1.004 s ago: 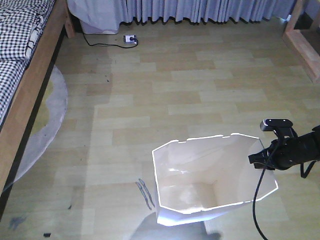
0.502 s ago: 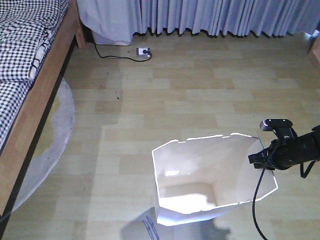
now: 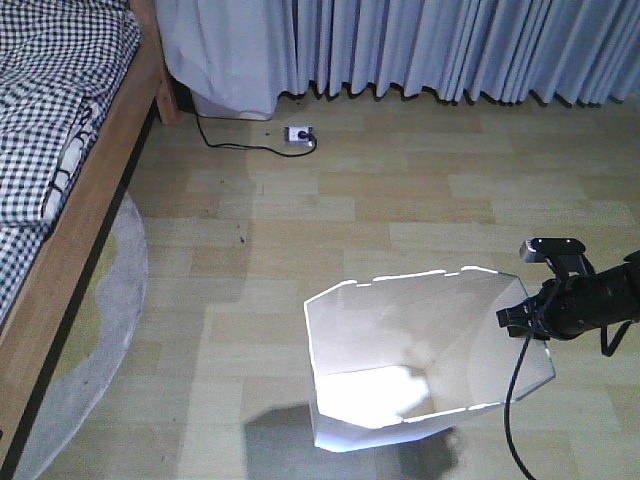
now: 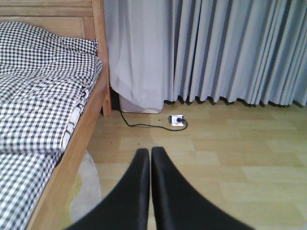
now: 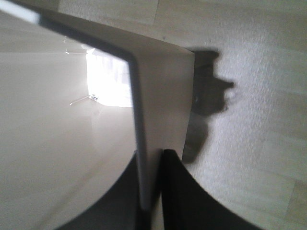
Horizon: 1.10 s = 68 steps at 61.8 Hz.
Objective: Move trash bin to bedside with robot
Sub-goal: 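Drive toward the bed and curtains holding the bin with the right gripper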
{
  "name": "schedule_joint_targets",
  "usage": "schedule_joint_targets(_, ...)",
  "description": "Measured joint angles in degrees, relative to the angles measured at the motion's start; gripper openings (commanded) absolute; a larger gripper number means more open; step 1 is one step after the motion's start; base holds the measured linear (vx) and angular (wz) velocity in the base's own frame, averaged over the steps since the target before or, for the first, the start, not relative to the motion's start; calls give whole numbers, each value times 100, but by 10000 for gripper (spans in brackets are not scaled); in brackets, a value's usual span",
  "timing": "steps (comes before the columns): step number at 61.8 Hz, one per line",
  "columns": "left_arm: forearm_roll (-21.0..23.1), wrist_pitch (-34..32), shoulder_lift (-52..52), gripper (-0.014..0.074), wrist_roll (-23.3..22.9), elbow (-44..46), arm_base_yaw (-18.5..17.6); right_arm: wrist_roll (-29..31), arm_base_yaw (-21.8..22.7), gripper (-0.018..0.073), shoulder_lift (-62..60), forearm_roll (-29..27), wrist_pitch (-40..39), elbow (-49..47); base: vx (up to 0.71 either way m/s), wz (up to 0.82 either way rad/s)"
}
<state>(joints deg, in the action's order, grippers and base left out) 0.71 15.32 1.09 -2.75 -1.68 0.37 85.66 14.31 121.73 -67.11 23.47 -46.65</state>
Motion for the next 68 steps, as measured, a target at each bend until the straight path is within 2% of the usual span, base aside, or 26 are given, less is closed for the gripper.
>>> schedule_joint_targets(68,0,0,0,-6,0,0,0,0,0,-6,0,0,10,0,40,4)
